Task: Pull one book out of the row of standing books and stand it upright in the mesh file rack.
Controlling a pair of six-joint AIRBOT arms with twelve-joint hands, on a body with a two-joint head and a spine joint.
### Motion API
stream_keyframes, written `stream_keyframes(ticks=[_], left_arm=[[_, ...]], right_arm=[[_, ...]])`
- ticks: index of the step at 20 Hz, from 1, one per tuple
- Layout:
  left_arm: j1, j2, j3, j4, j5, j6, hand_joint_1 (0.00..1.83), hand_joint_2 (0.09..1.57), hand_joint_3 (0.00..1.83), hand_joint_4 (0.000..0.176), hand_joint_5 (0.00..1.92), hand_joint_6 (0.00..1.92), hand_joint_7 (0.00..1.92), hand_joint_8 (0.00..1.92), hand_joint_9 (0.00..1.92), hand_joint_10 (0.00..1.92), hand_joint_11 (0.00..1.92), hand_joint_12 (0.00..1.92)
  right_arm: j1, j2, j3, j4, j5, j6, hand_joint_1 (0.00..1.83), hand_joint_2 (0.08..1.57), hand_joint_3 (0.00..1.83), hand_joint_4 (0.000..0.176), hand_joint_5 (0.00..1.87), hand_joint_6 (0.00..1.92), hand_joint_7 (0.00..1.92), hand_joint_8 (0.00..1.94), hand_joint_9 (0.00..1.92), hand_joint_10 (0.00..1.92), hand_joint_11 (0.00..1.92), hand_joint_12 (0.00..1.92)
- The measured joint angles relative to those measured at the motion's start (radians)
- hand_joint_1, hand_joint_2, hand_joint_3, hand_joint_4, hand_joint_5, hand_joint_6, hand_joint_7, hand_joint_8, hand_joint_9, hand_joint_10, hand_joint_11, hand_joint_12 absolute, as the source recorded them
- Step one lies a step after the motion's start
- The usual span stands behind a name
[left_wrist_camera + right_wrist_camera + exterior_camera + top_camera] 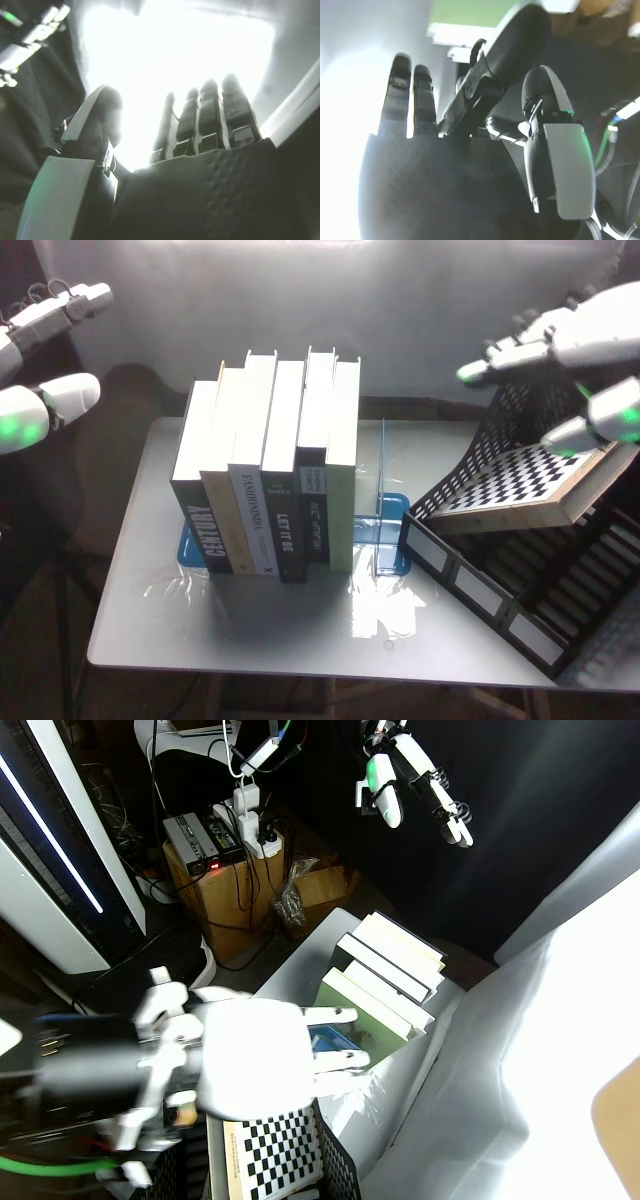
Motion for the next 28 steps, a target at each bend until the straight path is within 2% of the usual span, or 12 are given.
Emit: stream_keyframes(ticks=[1, 2, 3, 5, 7, 9, 12, 14, 18, 20, 22, 28], left_arm=[[0.005, 0.000, 0.000, 0.002, 0.000, 0.000, 0.55, 1.52, 0.00, 0.033, 0.11, 0.00, 0.00, 0.00, 0.00, 0.00, 0.00, 0.00], [0.011, 0.001, -0.008, -0.006, 0.003, 0.000, 0.62, 1.51, 0.00, 0.019, 0.12, 0.01, 0.00, 0.00, 0.00, 0.00, 0.00, 0.00], [0.018, 0.004, -0.011, -0.006, 0.002, 0.000, 0.64, 1.50, 0.00, 0.013, 0.12, 0.00, 0.01, 0.00, 0.00, 0.00, 0.00, 0.00], [0.020, 0.008, -0.013, -0.010, 0.001, 0.000, 0.67, 1.49, 0.00, 0.012, 0.13, 0.00, 0.02, 0.00, 0.00, 0.00, 0.00, 0.00], [0.027, 0.013, -0.014, -0.021, -0.001, 0.000, 0.67, 1.49, 0.00, 0.015, 0.12, 0.00, 0.01, 0.00, 0.00, 0.00, 0.00, 0.00], [0.034, 0.013, -0.014, -0.026, 0.000, 0.000, 0.67, 1.49, 0.00, 0.014, 0.13, 0.00, 0.02, 0.00, 0.00, 0.00, 0.00, 0.00], [0.037, 0.013, -0.014, -0.029, 0.000, 0.000, 0.71, 1.48, 0.00, 0.013, 0.13, 0.00, 0.02, 0.00, 0.00, 0.00, 0.00, 0.00], [0.038, 0.013, -0.014, -0.029, 0.000, 0.000, 0.70, 1.48, 0.00, 0.017, 0.13, 0.00, 0.02, 0.00, 0.00, 0.00, 0.00, 0.00], [0.043, 0.013, -0.014, -0.030, -0.002, 0.000, 0.70, 1.49, 0.00, 0.007, 0.12, 0.00, 0.02, 0.00, 0.00, 0.00, 0.00, 0.00], [0.043, 0.013, -0.016, -0.039, -0.003, -0.001, 0.70, 1.49, 0.00, 0.003, 0.13, 0.00, 0.03, 0.00, 0.00, 0.00, 0.00, 0.00], [0.044, 0.013, -0.016, -0.036, -0.003, 0.000, 0.73, 1.48, 0.00, 0.000, 0.13, 0.00, 0.02, 0.00, 0.00, 0.00, 0.00, 0.00], [0.044, 0.014, -0.016, -0.037, -0.006, 0.000, 0.75, 1.48, 0.00, 0.000, 0.13, 0.00, 0.01, 0.00, 0.00, 0.00, 0.00, 0.00]], right_arm=[[-0.016, 0.018, -0.015, -0.001, -0.004, 0.000, 0.54, 1.33, 0.00, 0.028, 0.05, 0.01, 0.04, 0.01, 0.05, 0.01, 0.00, 0.38], [-0.044, 0.048, -0.040, -0.008, -0.011, 0.000, 0.56, 1.29, 0.00, 0.005, 0.18, 0.03, 0.23, 0.03, 0.25, 0.10, 0.00, 1.20], [-0.062, 0.064, -0.060, -0.015, -0.017, -0.001, 0.52, 1.29, 0.00, 0.000, 0.25, 0.05, 0.30, 0.04, 0.30, 0.13, 0.00, 1.36], [-0.098, 0.100, -0.105, -0.030, -0.022, 0.000, 0.59, 1.32, 0.00, 0.000, 0.37, 0.11, 0.35, 0.04, 0.30, 0.16, 0.00, 1.35], [-0.132, 0.133, -0.149, -0.030, -0.016, 0.002, 0.71, 1.32, 0.00, 0.000, 0.44, 0.46, 0.55, 0.14, 0.25, 0.76, 0.00, 1.60], [-0.149, 0.164, -0.181, -0.027, -0.013, 0.008, 0.64, 1.34, 0.00, 0.000, 0.27, 1.08, 0.46, 0.72, 0.23, 1.20, 0.01, 1.83], [-0.184, 0.189, -0.193, -0.077, -0.020, 0.063, 0.70, 1.36, 0.00, 0.000, 0.32, 1.21, 0.41, 0.91, 0.32, 1.24, 0.18, 1.82], [-0.205, 0.173, -0.173, -0.148, -0.014, 0.131, 0.80, 1.32, 0.00, 0.000, 0.44, 0.76, 0.50, 0.54, 0.36, 1.01, 0.18, 1.68], [-0.275, 0.084, -0.103, -0.184, -0.027, 0.184, 0.80, 1.32, 0.00, 0.000, 0.48, 0.35, 0.46, 0.05, 0.28, 0.45, 0.00, 1.52], [-0.297, 0.054, -0.082, -0.179, -0.037, 0.185, 0.78, 1.32, 0.00, 0.000, 0.48, 0.24, 0.46, 0.02, 0.30, 0.32, 0.00, 1.32], [-0.327, 0.016, -0.042, -0.156, -0.057, 0.188, 0.72, 1.33, 0.00, 0.000, 0.41, 0.03, 0.32, 0.00, 0.23, 0.06, 0.00, 0.84], [-0.355, -0.045, 0.024, -0.113, -0.091, 0.187, 0.68, 1.34, 0.00, 0.000, 0.08, 0.00, 0.02, 0.00, 0.01, 0.00, 0.00, 0.23]])
